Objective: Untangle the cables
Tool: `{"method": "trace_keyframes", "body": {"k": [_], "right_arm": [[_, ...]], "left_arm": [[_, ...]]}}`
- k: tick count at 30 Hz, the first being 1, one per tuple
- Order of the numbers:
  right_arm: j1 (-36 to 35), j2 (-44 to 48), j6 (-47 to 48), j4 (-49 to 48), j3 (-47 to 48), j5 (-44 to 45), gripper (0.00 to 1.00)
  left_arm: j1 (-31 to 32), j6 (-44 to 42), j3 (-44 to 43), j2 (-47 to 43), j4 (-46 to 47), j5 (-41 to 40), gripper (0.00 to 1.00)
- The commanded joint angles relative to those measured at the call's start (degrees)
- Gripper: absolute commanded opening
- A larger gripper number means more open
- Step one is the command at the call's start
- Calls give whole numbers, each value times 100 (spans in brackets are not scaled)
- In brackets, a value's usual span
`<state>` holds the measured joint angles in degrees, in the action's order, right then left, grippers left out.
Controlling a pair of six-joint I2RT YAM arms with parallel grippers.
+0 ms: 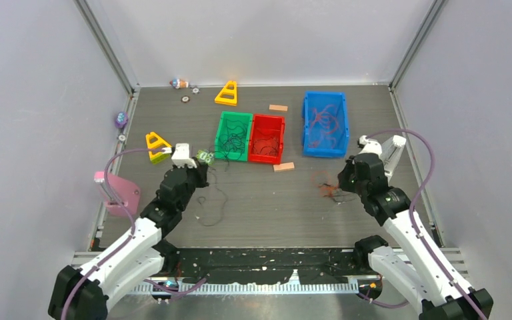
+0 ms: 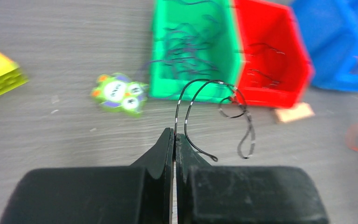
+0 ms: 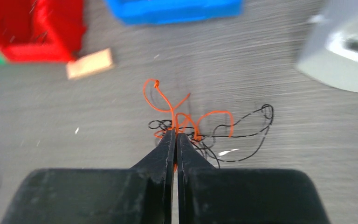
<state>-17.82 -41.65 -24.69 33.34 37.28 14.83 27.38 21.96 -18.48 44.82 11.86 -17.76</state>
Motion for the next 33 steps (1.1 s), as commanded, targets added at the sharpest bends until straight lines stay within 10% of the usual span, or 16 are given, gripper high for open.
{"method": "trace_keyframes", "body": {"k": [1, 9, 33], "right_arm": [[6, -109, 523, -927, -280, -2033, 5], [-46, -344, 606, -1775, -437, -3551, 7], [-90, -611, 666, -2248, -221, -3699, 5]], "left_arm": [[530, -299, -945, -22, -339, 1077, 0], [1119, -586, -2700, 472, -1445, 1512, 0], [1026, -1714, -6902, 4425, -1572, 62, 0]]}}
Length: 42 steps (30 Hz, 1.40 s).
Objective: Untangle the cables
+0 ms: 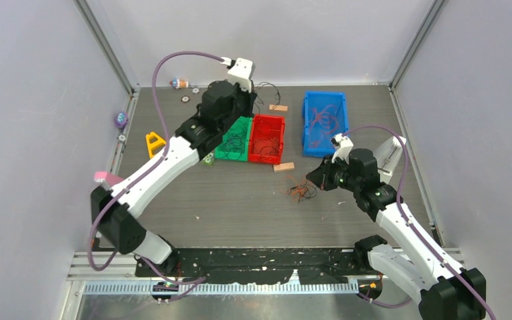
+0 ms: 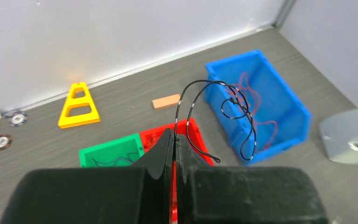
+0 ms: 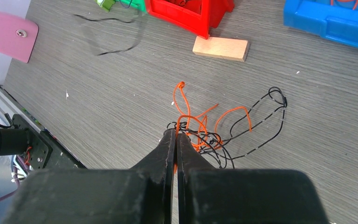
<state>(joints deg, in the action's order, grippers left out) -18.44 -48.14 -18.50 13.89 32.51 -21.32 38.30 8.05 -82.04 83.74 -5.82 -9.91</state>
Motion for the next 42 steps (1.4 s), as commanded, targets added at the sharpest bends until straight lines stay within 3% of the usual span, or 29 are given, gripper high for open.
{"method": "trace_keyframes", "body": {"k": [1, 11, 21, 27, 42], "right_arm": [[-28, 40, 48, -305, 255, -79, 5], [-28, 40, 29, -348, 221, -49, 5], [-28, 52, 31, -316, 213, 4, 5], [-27, 50, 24, -310, 210, 23, 5], [-28, 82, 17, -300, 203, 47, 5]], "left_arm": [[-63, -397, -627, 725, 272, -873, 0], [-68, -778, -791, 2079, 1304, -2118, 0], [-77, -1602, -1874, 2684, 1183, -2506, 0], [-77, -1849, -1982, 2838, 1281, -2582, 0], [470, -1038, 254, 2245, 1442, -2375, 0]]}}
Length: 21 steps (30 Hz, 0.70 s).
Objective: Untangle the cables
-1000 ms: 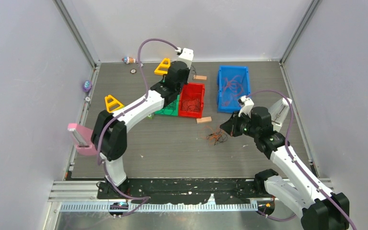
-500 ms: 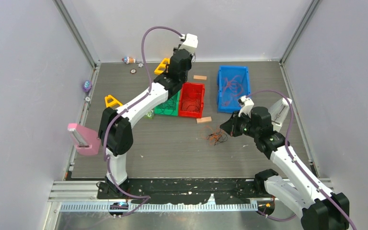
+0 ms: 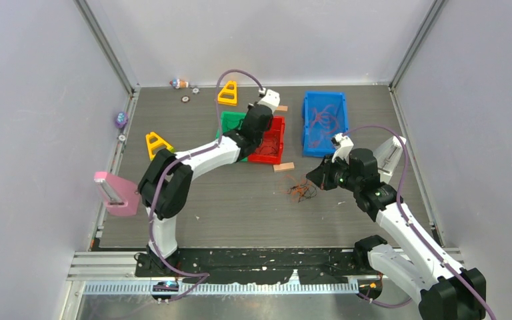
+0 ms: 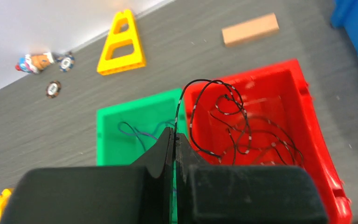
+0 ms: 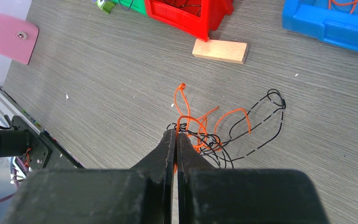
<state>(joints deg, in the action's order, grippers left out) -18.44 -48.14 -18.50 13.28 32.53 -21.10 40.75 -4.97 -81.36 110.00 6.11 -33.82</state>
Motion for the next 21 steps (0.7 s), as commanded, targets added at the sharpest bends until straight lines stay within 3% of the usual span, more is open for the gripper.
{"method": "trace_keyframes", "body": {"k": [1, 6, 11, 17, 21], "right_arm": [[-28, 89, 21, -239, 196, 22, 5], [-28, 147, 17, -210, 154, 42, 5], [-29, 212, 31, -186, 133, 59, 5], [-28, 240, -65, -168, 65, -37, 6], [-28, 321, -93, -100, 15, 34, 6]], "left_arm": [[264, 313, 199, -381, 16, 103, 0], [275, 835, -686, -82, -2249, 1294, 0], [207, 1318, -2155, 965, -4181, 1373, 0], [-74, 1475, -3491, 2015, -5063, 1901, 0], [-167, 1529, -3796, 2297, -5282, 1999, 0]]}}
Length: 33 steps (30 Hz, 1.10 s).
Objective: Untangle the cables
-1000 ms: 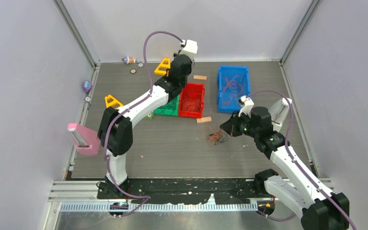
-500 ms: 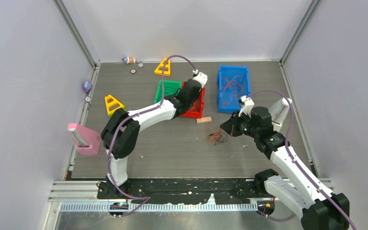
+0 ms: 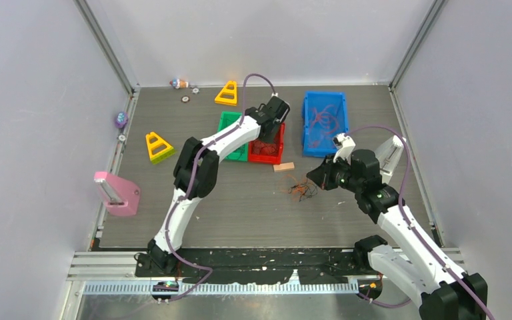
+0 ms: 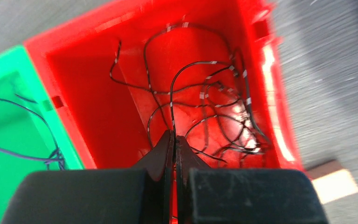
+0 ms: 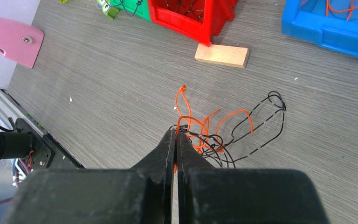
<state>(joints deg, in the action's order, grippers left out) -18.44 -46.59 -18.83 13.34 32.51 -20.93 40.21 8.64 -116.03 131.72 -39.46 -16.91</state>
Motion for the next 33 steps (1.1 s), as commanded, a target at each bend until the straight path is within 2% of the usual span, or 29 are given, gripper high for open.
{"method": "trace_keyframes", "body": {"k": [1, 2, 3, 6, 9, 13, 17, 20, 22, 24, 25, 27, 30, 33], "right_arm": [[-26, 174, -57, -88, 22, 40, 5], [-27, 157, -54, -49, 37, 81, 5], [-28, 90, -58, -28, 45, 89, 5], [-28, -104, -86, 17, 114, -3, 5], [-28, -286, -193, -93, 131, -174, 5], [-107, -514, -284, -270, 203, -449, 5], [-643, -931, -109, -33, 614, -157, 5], [-1306, -1309, -133, -56, 983, 139, 5], [-1583, -1574, -183, -180, 1216, 168, 7], [-1804, -1830, -111, -210, 1452, 33, 32], [-1870, -1890, -72, -62, 1636, 86, 56], [-1963, -1953, 26, 177, 1753, 417, 72], [-1953, -1759, 64, 426, 1664, 1169, 75], [-1880, -1591, 71, 612, 1368, 1337, 75]], "left_arm": [[-124, 172, -299, 107, -699, 354, 0], [-124, 166, -269, 52, -664, 417, 0], [-122, 156, -134, -54, -575, 461, 4], [-121, 77, 680, -757, 233, 774, 33], [-127, -17, 1421, -1591, 939, 921, 48], [-125, -134, 1762, -2234, 1155, 1220, 60], [-122, -84, 2459, -3020, 1644, 1815, 64], [-121, 71, 3289, -3675, 2182, 2308, 64], [-124, 287, 4190, -4137, 2706, 2501, 64], [-124, 520, 4994, -4578, 3242, 2575, 65], [-127, 635, 5354, -4839, 3500, 2606, 65], [-122, 697, 5890, -5099, 3664, 2623, 66], [-127, 678, 6348, -5253, 3524, 2548, 66], [-126, 639, 6605, -5337, 3391, 2462, 66]]}}
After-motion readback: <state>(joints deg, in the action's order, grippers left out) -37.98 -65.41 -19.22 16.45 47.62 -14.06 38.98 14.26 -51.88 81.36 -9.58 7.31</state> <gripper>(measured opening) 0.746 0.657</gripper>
